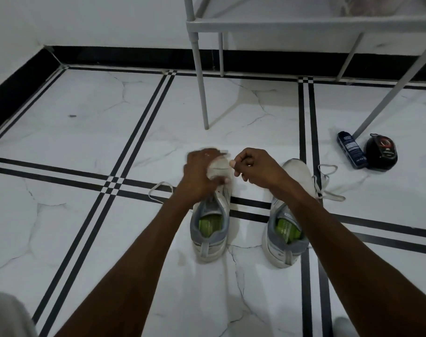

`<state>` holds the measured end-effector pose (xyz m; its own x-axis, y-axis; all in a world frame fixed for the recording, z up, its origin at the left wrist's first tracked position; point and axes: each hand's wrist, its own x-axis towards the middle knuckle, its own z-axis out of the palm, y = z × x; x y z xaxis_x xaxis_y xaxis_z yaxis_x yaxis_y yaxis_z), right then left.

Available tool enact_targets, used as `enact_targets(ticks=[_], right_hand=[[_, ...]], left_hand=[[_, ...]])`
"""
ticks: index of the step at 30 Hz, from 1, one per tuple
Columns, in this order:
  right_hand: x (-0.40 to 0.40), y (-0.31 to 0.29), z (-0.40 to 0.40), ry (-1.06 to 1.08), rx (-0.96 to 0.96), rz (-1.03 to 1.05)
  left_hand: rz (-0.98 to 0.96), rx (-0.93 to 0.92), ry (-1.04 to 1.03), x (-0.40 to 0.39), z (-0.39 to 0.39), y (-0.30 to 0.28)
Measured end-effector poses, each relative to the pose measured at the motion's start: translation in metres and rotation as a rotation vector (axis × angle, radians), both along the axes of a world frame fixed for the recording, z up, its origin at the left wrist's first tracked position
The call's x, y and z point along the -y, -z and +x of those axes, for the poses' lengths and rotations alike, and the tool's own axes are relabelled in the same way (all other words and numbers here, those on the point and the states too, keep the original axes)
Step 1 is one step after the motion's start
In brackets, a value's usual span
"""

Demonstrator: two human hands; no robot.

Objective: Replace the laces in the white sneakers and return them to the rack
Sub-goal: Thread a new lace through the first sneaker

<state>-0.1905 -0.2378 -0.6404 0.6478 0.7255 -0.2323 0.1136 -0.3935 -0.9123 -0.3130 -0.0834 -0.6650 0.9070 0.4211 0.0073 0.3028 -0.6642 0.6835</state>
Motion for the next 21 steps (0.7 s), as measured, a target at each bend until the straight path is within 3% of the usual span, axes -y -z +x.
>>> enact_targets(ticks=[2,6,7,10,12,21], right_hand=[[-0.003,-0.001,-0.001,0.007,-0.006,-0.002],[0.005,-0.002,0.000,-0.003,-0.018,0.008],[0.006,-0.002,-0.002,-0.015,-0.025,0.014],[0.004,-0.002,-0.005,0.017,-0.072,0.048],[0.000,-0.004,-0.005,0.052,-0.072,0.043],[-0.007,-0.010,-0.017,-0.256,-0.158,0.110]], left_hand=[[-0.029,0.025,0.003,0.010,0.006,-0.003],[0.166,0.056,-0.505,-0.015,-0.009,0.000],[0.148,0.049,-0.502,-0.020,-0.012,0.000],[0.039,0.128,-0.067,-0.015,-0.007,0.002],[-0.039,0.164,0.075,0.001,-0.002,-0.001],[-0.071,0.218,-0.189,0.000,-0.015,-0.001]])
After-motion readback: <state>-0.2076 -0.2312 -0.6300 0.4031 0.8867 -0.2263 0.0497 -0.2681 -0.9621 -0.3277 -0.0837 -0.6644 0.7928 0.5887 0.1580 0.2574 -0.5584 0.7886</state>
